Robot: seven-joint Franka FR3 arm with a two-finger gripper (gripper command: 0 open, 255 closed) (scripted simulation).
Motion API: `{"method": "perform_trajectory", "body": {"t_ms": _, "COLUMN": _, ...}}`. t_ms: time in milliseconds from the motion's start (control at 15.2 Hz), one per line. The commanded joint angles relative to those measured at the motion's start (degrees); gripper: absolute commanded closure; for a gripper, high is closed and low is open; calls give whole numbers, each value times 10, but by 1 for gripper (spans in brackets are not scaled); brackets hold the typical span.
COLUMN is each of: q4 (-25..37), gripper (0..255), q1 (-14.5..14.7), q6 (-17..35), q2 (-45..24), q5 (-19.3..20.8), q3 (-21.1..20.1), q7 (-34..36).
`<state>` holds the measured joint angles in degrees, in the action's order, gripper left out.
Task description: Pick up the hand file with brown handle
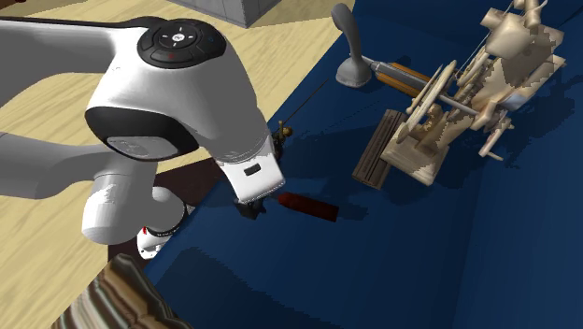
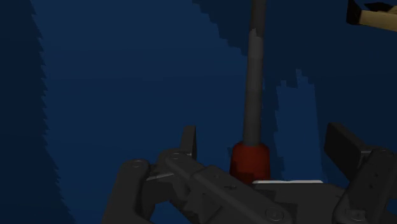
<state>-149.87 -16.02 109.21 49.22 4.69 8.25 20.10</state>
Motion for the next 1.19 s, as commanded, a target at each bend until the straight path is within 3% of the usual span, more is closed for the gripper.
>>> {"method": "perform_trajectory", "body": {"t_ms": 0, "q4": -16, "gripper": 0, "q1": -1, "q6": 17, "q2": -2, "q5": 1, "q3": 1, "q7": 1}}
{"method": "perform_trajectory", "body": {"t_ms": 264, "q4": -35, "gripper": 0, "q1": -2, "q6": 38, "q2": -2, "q5": 3, "q3": 3, "q7": 1}}
{"method": "perform_trajectory", "body": {"t_ms": 330, "q4": -36, "gripper": 255, "q1": -2, "q6": 37, "q2": -1, "q5": 3, "q3": 3, "q7": 1}}
{"method": "perform_trajectory", "body": {"t_ms": 924, "q4": -35, "gripper": 255, "q1": -2, "q6": 38, "q2": -2, "q5": 3, "q3": 3, "q7": 1}}
{"method": "perform_trajectory", "body": {"t_ms": 1122, "q4": -12, "gripper": 255, "q1": 0, "q6": 14, "q2": -1, "q5": 1, "q3": 1, "q7": 1}}
